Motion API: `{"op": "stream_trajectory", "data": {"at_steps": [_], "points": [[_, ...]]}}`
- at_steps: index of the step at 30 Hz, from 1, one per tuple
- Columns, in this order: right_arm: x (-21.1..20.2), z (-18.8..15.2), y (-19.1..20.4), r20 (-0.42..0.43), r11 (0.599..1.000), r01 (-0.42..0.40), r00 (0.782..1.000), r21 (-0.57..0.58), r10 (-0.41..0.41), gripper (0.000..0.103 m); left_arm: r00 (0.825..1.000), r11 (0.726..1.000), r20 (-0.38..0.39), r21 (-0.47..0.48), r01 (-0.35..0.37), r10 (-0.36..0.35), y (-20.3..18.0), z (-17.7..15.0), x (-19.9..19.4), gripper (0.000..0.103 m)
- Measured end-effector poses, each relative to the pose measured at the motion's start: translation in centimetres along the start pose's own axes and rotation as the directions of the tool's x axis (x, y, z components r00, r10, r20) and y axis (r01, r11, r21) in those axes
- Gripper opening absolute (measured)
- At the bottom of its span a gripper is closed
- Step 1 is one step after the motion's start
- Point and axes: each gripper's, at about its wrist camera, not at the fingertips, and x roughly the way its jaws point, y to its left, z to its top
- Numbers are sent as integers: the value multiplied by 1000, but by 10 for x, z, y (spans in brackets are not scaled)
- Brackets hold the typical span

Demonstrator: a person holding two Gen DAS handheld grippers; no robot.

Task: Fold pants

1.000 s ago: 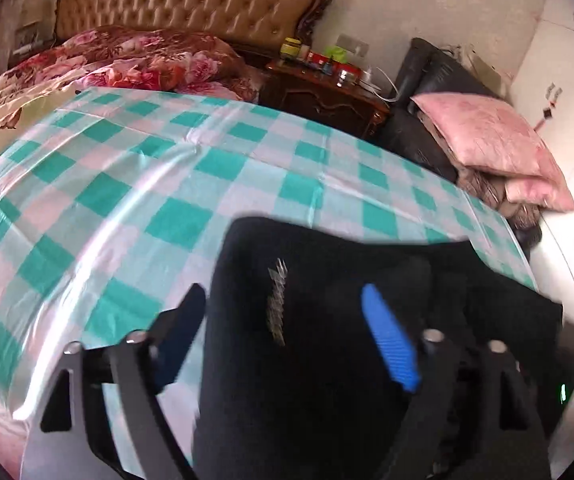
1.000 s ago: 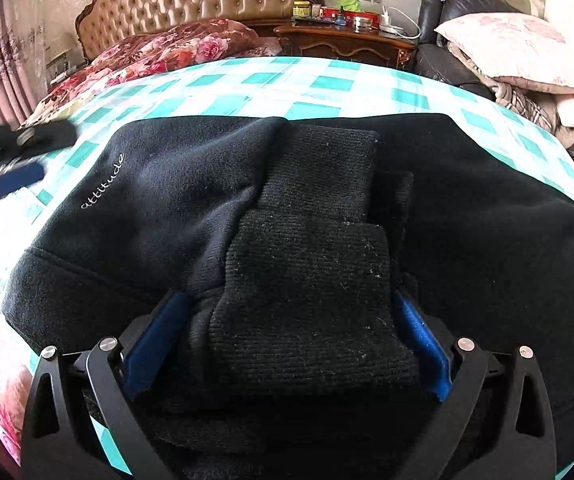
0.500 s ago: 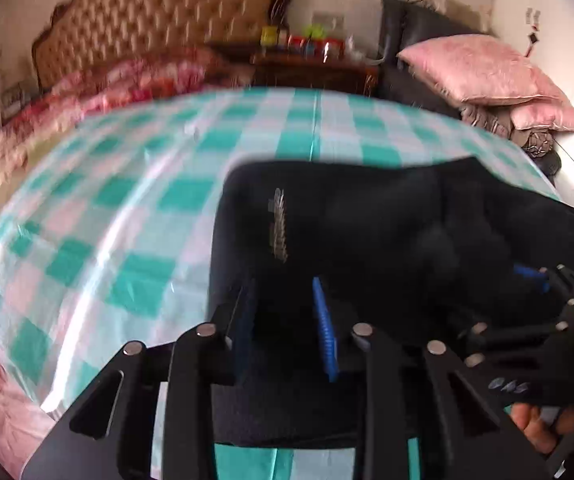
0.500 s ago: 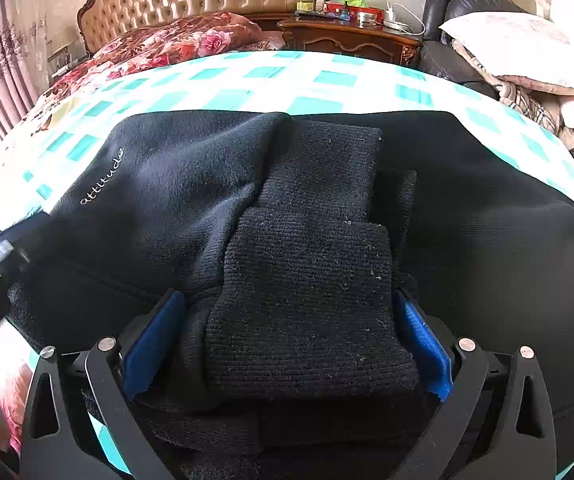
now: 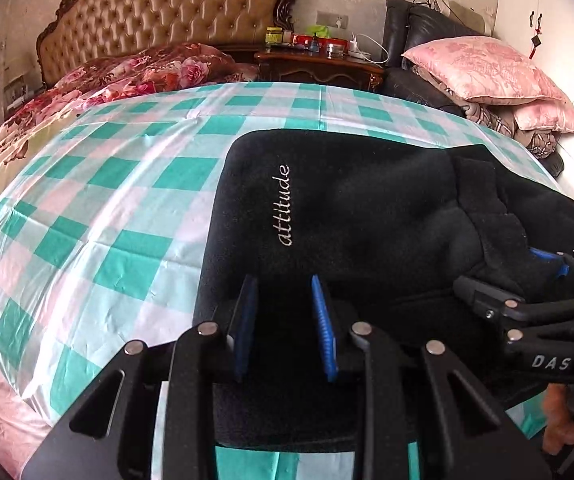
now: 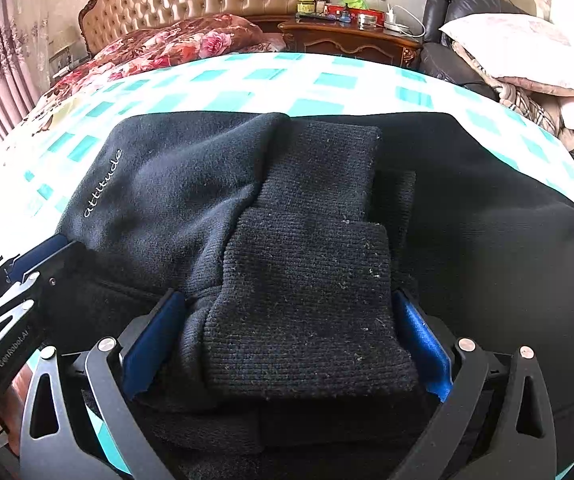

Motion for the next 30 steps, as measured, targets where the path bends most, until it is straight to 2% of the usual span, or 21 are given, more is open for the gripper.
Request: {"op": "stream_trajectory", "data": {"at_steps": [3,4,6,8,9,11,12,13,17,20,22,24,26,28,30], "points": [[-17,8,-3,50,999,9,999,49,-12,97,1000,1000,10,-1,-1,1,0,0,0,28],[-26,15,-1,92,999,0,996,38,-4,97,1000,1000,12,-2,-1,1,0,0,-1,28],[-29,28,3,112,1000,-9,994,10,8,97,1000,1000,17,3,-4,4,0,-1,-1,28],[-20,39,1,87,1000,-3,996,20,1,97,1000,1000,18,5,-4,4,-1,-1,0,28],[-10,43,-1,57,999,27,998,23,-28,97,1000,1000,17,3,-2,2,-1,-1,0,28],[16,41,-5,-41,997,79,996,16,-78,95,1000,1000,10,6,6,-6,0,1,0,28],[24,37,-7,-63,998,67,996,21,-66,95,1000,1000,0,15,9,-9,0,4,-3,28],[24,32,-12,-50,998,44,998,42,-42,95,1000,1000,-1,22,13,-13,0,8,-6,28],[21,30,-10,-38,997,69,997,18,-69,95,1000,998,16,62,-2,1,3,43,-13,29],[19,25,-7,-32,997,74,997,21,-74,95,999,998,-44,52,34,-31,10,77,10,31],[20,24,-6,-30,997,74,997,20,-73,95,999,998,-49,60,3,0,14,93,26,31],[20,26,-5,-28,997,77,997,18,-77,95,992,998,-122,51,22,-16,20,105,52,31],[20,26,-4,-25,997,82,996,16,-81,95,983,999,-185,47,26,-17,25,108,74,41],[20,26,-5,-22,996,84,996,18,-83,95,981,1000,-195,25,9,-4,34,108,79,63],[20,26,-5,-23,997,81,997,19,-80,95,981,999,-191,-36,38,-44,47,105,75,64]]}}
